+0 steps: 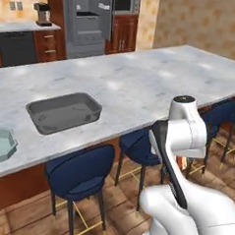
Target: Place the cold items (bell pepper and pear) from the fridge in one tupperware on the dining counter. Place the warm items (kebab skewer and hot dog) in the stove area in another tupperware.
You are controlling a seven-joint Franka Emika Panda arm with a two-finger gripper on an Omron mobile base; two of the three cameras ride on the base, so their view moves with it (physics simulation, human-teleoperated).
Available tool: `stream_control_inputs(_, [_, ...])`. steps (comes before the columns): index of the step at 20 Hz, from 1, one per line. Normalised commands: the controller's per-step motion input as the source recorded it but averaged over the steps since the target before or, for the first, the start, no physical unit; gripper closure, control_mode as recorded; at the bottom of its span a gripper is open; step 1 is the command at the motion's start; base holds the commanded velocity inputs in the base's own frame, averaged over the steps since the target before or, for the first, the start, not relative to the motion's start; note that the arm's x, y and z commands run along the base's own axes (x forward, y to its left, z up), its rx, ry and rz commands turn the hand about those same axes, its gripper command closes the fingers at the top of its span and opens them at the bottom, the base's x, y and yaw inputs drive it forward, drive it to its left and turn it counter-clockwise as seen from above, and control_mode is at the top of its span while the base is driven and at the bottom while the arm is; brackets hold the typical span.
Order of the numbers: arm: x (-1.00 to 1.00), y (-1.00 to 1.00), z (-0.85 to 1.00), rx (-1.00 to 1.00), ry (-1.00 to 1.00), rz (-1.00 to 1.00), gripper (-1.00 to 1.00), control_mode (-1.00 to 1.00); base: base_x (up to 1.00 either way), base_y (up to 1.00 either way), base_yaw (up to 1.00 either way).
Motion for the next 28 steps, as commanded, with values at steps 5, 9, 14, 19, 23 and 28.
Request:
stream_control_inputs(5, [0.00,0.00,0.00,0.00,0.00,0.00,1.00,1.00,0.43,-0.23,0.92])
stream_control_inputs(9, [0.00,0.00,0.00,0.00,0.00,0.00,1.00,1.00,0.58,-0.39,0.80])
stream_control_inputs(14, [0.00,0.00,0.00,0.00,0.00,0.00,1.00,1.00,0.80,-0.46,0.21])
stream_control_inputs(19, [0.00,0.00,0.00,0.00,0.00,0.00,1.00,1.00,0.82,0.04,-0.06])
stream_control_inputs(23, [0.00,0.00,0.00,0.00,0.00,0.00,1.00,1.00,0.46,0.06,-0.01])
stream_control_inputs(28, [0.44,-0.01,0.00,0.00,0.00,0.05,1.00,-1.00,0.13,0.00,0.00])
